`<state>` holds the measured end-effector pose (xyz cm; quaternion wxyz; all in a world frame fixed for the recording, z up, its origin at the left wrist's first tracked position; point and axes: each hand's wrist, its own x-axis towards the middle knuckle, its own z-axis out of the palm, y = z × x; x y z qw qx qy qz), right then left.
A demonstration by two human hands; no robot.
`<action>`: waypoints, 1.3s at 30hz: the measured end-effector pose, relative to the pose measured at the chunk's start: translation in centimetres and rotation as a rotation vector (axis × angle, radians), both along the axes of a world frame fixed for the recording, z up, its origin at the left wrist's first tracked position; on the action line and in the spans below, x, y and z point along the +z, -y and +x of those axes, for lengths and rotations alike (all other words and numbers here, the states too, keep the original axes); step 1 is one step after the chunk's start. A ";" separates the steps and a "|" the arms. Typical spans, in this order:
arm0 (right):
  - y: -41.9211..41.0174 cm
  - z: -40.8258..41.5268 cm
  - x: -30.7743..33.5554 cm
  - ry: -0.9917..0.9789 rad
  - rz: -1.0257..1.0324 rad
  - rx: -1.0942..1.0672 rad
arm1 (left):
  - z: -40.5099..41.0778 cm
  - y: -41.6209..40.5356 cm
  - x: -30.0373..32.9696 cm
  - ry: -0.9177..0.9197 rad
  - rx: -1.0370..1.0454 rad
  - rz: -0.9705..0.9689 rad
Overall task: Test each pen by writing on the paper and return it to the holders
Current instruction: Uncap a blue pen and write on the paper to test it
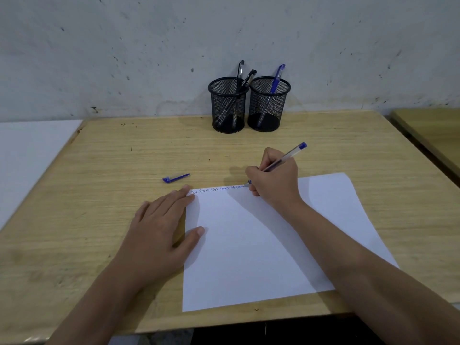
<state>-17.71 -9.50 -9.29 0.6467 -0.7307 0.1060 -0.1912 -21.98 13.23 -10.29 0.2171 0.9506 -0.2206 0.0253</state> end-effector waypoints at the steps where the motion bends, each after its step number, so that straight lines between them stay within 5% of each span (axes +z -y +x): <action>1: 0.0 0.0 0.0 0.003 -0.001 -0.004 | 0.0 0.0 0.0 0.001 -0.001 0.000; 23: 0.2 -0.1 0.0 -0.005 0.018 -0.053 | 0.0 0.0 -0.1 0.018 -0.006 -0.011; 29: 0.8 0.3 0.3 0.001 0.177 -0.167 | 0.5 -0.1 -0.2 0.085 0.001 -0.079; 34: 0.8 0.4 0.5 0.001 0.263 -0.141 | 2.8 -0.2 0.6 0.261 0.185 -0.154; 39: 0.5 -0.2 1.1 0.015 0.251 -0.050 | 5.9 0.1 0.8 0.215 0.344 -0.144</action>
